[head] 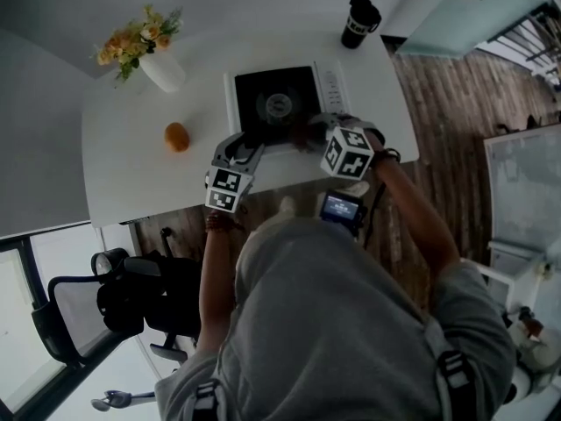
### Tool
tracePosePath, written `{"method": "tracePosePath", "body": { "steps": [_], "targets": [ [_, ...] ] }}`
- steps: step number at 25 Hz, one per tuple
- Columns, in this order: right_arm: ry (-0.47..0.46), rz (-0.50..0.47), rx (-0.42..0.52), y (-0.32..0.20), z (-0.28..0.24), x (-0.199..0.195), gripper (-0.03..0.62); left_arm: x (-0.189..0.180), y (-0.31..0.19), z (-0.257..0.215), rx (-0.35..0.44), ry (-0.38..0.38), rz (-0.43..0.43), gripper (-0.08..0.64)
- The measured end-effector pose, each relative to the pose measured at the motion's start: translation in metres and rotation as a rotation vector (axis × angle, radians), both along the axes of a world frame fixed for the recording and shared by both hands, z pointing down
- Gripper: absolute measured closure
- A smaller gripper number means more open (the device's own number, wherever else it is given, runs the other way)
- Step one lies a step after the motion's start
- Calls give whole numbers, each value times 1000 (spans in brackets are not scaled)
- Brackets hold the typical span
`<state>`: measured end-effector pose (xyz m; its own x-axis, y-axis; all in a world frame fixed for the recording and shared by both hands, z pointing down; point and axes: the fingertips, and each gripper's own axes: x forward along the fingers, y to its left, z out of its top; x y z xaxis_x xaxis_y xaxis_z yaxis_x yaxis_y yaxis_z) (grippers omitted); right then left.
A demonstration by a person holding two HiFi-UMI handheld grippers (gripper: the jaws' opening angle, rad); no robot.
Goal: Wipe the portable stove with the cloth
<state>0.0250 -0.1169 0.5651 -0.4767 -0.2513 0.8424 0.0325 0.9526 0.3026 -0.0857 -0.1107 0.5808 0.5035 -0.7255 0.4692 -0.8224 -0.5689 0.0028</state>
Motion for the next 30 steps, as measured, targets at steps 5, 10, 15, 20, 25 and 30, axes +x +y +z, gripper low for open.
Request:
{"method": "tracePosePath", "body": {
  "steps": [5, 10, 15, 20, 25, 30],
  "targets": [
    [94, -36, 14, 2, 9, -6, 497, 0, 2, -2, 14, 15, 13, 362],
    [150, -70, 9, 3, 12, -17, 499, -1, 0, -2, 50, 18, 12, 362],
    [133, -91, -12, 4, 14, -31, 502, -2, -2, -3, 73, 34, -3, 362],
    [106, -114, -57, 9, 15, -54, 503, -2, -1, -4, 68, 50, 7, 362],
    [47, -101, -121, 13, 14, -80, 503, -1, 0, -4, 44, 68, 22, 362],
    [71, -120, -146, 11, 15, -92, 503, -2, -1, -4, 47, 71, 31, 362]
  ]
}}
